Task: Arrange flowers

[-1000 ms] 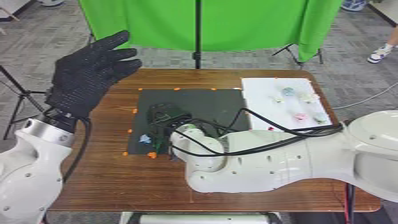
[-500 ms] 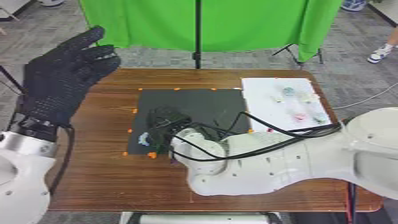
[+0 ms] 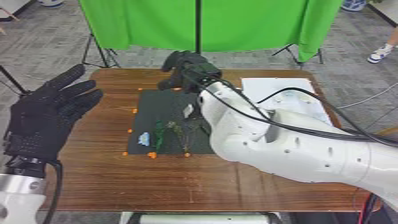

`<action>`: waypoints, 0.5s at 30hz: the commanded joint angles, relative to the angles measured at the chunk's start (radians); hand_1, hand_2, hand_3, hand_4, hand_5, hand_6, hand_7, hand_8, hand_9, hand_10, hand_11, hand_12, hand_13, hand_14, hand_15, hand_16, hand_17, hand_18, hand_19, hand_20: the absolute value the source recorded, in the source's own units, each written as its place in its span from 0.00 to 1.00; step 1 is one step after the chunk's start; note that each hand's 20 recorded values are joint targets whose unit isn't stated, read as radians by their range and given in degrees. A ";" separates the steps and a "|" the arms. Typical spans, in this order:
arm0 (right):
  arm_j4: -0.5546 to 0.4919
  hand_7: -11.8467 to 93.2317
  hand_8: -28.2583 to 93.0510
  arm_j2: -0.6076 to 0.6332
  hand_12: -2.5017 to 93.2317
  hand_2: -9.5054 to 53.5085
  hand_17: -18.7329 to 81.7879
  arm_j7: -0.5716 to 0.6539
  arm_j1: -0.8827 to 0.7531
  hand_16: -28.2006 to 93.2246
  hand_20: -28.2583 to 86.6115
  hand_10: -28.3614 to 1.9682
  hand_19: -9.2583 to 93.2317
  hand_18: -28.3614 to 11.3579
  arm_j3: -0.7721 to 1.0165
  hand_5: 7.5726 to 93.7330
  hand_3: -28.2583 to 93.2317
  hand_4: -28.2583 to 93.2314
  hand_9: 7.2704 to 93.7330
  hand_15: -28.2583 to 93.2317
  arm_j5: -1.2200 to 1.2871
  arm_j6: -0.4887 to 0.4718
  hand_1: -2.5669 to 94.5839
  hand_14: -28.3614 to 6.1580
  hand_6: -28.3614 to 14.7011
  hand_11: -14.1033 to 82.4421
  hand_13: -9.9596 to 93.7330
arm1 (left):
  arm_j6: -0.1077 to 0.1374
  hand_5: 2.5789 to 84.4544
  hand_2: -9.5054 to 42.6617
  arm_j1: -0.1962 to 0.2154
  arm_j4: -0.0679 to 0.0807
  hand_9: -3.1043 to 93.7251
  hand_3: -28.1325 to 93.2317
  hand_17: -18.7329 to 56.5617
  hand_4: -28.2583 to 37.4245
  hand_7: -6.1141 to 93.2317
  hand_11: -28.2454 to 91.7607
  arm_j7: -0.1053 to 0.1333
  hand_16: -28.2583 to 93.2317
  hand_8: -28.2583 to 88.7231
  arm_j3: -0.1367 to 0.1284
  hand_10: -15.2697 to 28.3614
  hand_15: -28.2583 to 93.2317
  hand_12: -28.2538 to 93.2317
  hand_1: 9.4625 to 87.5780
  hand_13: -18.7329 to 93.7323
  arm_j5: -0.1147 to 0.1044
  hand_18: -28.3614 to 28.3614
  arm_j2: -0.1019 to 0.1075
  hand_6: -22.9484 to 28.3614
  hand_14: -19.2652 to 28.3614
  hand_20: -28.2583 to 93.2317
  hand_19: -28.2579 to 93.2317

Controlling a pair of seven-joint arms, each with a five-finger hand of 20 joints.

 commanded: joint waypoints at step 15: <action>0.030 0.23 0.14 0.390 0.18 0.01 0.51 0.321 -0.496 0.35 0.36 0.47 0.93 0.17 0.406 0.52 0.79 0.00 0.81 0.73 -0.148 0.028 0.40 0.57 0.65 0.38 0.83 | 0.044 0.42 0.32 0.015 0.010 0.36 0.86 0.12 0.09 0.22 0.46 -0.002 0.16 0.16 0.032 0.85 0.64 0.32 0.18 0.38 -0.023 1.00 -0.009 0.65 1.00 0.28 0.73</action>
